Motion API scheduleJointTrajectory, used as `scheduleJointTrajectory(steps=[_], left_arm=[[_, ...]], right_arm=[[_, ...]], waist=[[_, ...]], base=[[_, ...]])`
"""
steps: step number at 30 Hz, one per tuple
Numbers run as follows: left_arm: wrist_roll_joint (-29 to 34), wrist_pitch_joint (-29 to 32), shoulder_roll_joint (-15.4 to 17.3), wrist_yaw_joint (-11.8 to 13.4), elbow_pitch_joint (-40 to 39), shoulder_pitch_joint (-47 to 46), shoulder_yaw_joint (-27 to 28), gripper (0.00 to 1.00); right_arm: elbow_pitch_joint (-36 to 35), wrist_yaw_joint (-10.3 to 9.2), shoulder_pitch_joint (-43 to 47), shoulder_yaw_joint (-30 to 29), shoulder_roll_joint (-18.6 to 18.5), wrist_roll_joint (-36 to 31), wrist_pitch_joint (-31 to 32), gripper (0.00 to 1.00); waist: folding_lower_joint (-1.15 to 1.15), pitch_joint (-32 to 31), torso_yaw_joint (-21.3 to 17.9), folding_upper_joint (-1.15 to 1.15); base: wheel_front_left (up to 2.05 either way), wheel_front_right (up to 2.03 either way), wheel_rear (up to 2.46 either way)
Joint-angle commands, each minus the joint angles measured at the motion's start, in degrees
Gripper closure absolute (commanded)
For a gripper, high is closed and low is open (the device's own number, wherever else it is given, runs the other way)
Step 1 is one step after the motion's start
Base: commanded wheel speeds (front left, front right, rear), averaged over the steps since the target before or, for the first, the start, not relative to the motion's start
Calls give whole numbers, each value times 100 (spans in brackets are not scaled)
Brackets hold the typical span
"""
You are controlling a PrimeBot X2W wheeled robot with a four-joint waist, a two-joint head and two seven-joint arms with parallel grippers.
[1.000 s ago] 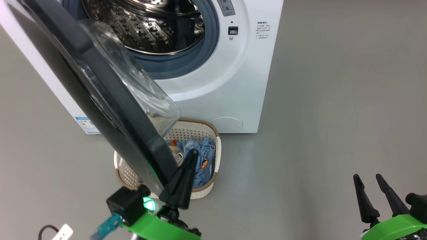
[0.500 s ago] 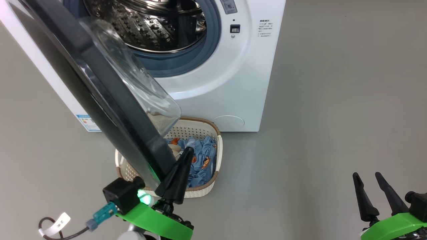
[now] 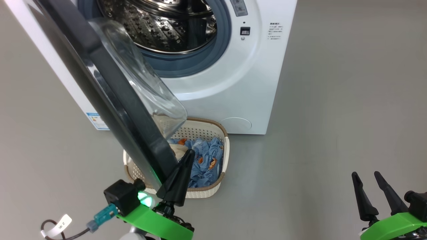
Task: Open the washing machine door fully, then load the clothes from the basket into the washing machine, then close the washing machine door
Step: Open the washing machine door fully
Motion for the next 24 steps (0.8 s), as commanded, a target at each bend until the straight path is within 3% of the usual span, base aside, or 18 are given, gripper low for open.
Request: scheduleJointTrajectory(steps=[1, 17, 24], left_arm=[[1, -38, 185, 84, -47, -117, 451, 100], [125, -38, 185, 91, -32, 293, 630, 100], [348, -38, 191, 208, -181, 614, 797, 100]], right_arm=[[-143, 9, -57, 129, -137, -6, -70, 0], [-109, 9, 7, 170, -133, 34, -70, 0], [-111, 9, 38, 191, -117, 33, -70, 0]], waist=[[0, -10, 52, 0], [0, -147, 502, 0], [0, -212, 738, 0]], base=[[0, 0, 0], [0, 0, 0], [0, 0, 0]])
